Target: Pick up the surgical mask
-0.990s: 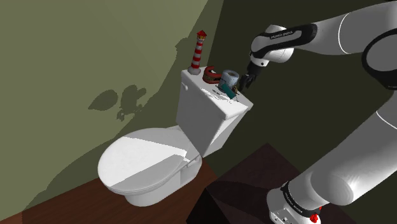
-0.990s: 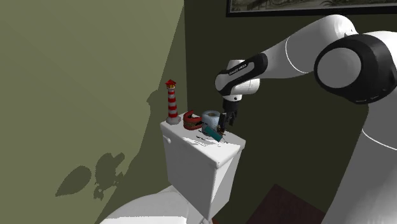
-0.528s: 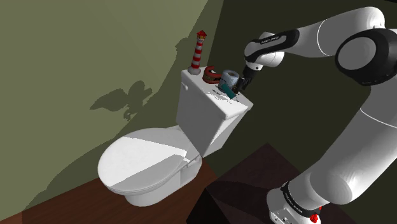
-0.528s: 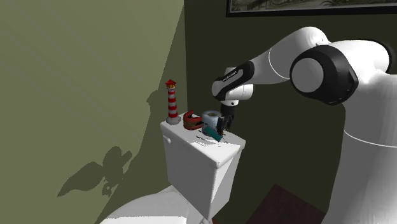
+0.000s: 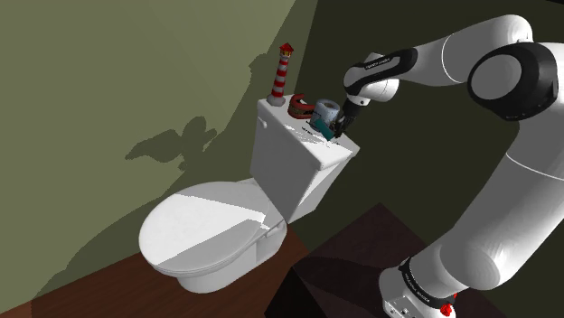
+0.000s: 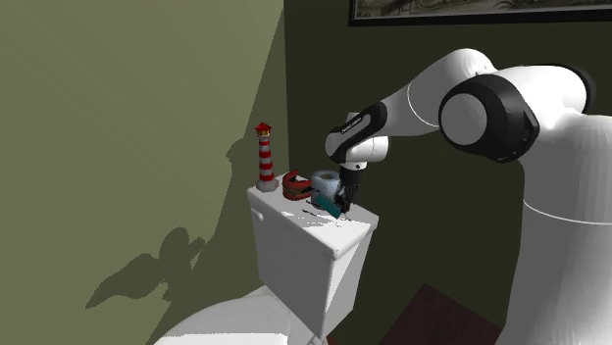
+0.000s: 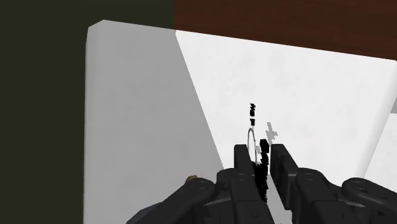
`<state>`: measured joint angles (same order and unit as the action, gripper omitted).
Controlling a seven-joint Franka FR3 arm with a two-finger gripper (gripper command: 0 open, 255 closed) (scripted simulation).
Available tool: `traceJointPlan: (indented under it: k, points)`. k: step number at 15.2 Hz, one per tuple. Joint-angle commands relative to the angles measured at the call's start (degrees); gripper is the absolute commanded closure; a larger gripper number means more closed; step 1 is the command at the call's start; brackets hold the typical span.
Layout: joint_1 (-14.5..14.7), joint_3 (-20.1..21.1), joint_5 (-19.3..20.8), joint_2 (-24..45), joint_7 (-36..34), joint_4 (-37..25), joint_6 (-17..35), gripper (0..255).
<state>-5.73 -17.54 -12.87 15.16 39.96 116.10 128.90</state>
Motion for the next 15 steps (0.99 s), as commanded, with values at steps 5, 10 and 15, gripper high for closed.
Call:
traceJointPlan:
  k: [5,10,15]
  points:
    - [-0.01,0.0,-0.01,0.01,0.02,0.02,0.04,255]
    - [0.16,-0.23,0.74,-1.32,-0.64,-0.64,-1.84,255]
    - [0.37,-0.55,1.9,-3.36,-1.63,-2.08,-5.14,255]
